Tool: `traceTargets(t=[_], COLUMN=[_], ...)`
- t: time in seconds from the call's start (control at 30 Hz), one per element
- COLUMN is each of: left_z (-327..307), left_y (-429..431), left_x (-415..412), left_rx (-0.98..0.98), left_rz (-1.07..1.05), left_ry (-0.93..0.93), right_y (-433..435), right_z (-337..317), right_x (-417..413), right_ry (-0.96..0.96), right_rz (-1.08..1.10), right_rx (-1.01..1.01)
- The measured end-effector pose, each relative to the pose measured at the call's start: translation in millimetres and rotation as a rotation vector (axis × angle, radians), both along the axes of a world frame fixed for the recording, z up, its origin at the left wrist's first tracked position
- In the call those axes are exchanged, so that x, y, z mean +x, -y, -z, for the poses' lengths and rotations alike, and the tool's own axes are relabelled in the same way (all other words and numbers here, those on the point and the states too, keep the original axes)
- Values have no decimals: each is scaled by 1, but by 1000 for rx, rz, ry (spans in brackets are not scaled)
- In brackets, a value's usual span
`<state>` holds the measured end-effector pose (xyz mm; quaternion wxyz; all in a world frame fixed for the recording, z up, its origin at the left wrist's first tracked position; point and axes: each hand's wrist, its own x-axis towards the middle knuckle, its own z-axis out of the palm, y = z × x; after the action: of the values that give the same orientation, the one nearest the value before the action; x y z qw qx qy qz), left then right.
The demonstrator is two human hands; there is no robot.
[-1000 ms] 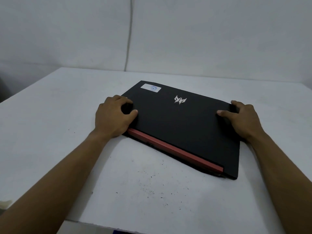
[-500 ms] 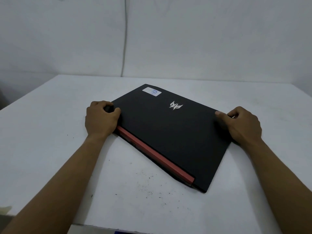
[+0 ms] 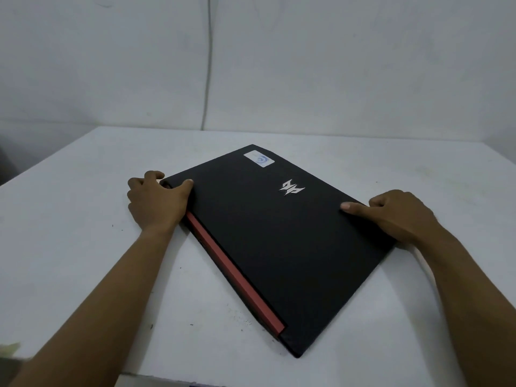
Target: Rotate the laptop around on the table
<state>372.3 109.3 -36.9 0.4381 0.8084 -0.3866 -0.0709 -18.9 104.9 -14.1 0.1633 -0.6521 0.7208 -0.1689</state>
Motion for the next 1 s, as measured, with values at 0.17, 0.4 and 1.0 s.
traceTargets(t=[0.17, 0.4, 1.0], left_z=[-2, -1, 0], left_y=[-6, -27, -22], left_x=[1, -18, -53], left_rx=[-11, 63, 53], left_rz=[29, 78, 358], left_ry=[-55, -50, -110], right_y=[-2, 5, 37], right_z=[-4, 0, -3], right_x=[-1, 18, 65], right_ry=[31, -65, -59], right_rz=[-62, -153, -160], right_rx=[116, -5, -19])
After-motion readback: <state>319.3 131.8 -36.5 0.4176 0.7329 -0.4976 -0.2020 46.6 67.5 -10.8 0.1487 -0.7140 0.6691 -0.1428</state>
